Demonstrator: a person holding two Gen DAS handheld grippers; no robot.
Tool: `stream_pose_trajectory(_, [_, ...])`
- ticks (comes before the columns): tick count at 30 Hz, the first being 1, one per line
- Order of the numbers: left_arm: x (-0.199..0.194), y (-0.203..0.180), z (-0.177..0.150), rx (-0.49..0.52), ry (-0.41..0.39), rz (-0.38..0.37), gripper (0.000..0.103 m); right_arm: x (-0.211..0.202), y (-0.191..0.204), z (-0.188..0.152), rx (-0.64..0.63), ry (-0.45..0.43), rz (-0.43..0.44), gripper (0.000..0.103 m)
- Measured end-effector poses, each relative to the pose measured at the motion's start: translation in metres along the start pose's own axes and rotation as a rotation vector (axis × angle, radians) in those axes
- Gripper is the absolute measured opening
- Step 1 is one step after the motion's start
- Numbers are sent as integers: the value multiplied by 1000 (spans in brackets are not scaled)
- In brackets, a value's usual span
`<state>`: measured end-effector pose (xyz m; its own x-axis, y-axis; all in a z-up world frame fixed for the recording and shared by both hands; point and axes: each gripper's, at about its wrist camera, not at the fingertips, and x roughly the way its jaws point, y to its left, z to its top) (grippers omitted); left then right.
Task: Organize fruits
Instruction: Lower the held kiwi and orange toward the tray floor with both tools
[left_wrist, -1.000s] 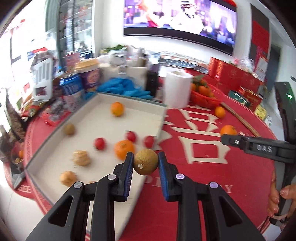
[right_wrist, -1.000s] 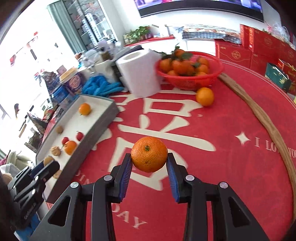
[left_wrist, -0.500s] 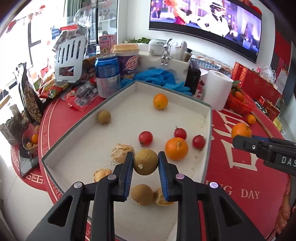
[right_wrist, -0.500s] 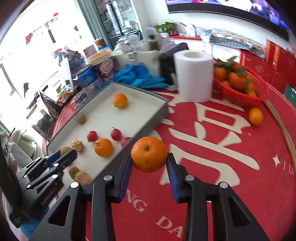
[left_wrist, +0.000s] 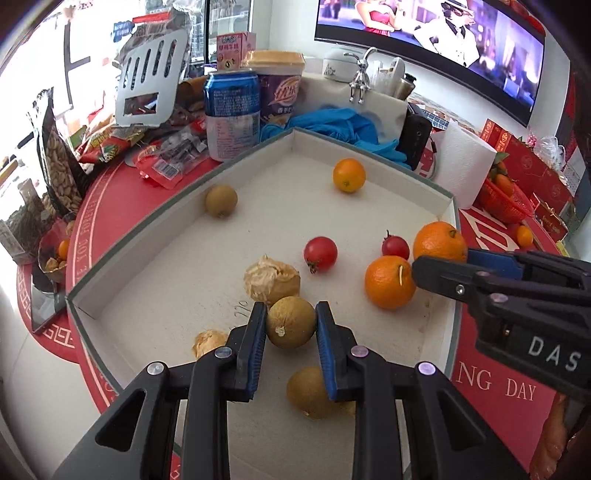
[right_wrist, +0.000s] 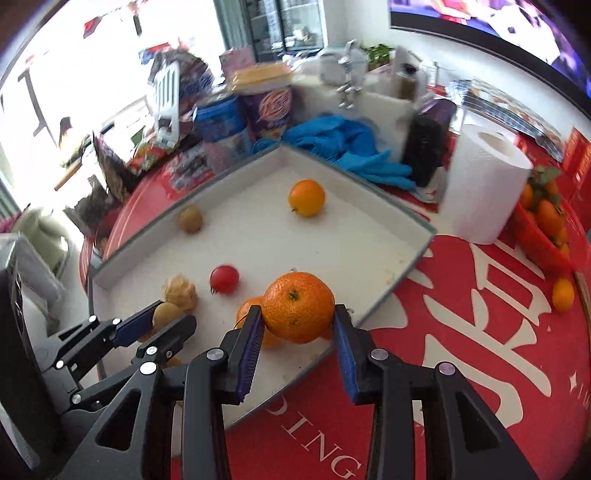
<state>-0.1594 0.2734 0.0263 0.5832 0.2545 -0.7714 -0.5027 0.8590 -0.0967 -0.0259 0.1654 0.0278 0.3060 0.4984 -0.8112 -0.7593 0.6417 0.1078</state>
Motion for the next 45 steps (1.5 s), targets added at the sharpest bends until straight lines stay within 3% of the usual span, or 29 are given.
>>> stream_pose_trajectory(16, [-2, -6, -6, 20, -32, 6, 29, -2, 8, -3, -80, 19, -47, 39])
stream_pose_trajectory(45, [-2, -1, 6, 2, -9, 27, 29, -10, 8, 11, -53, -12, -45, 39])
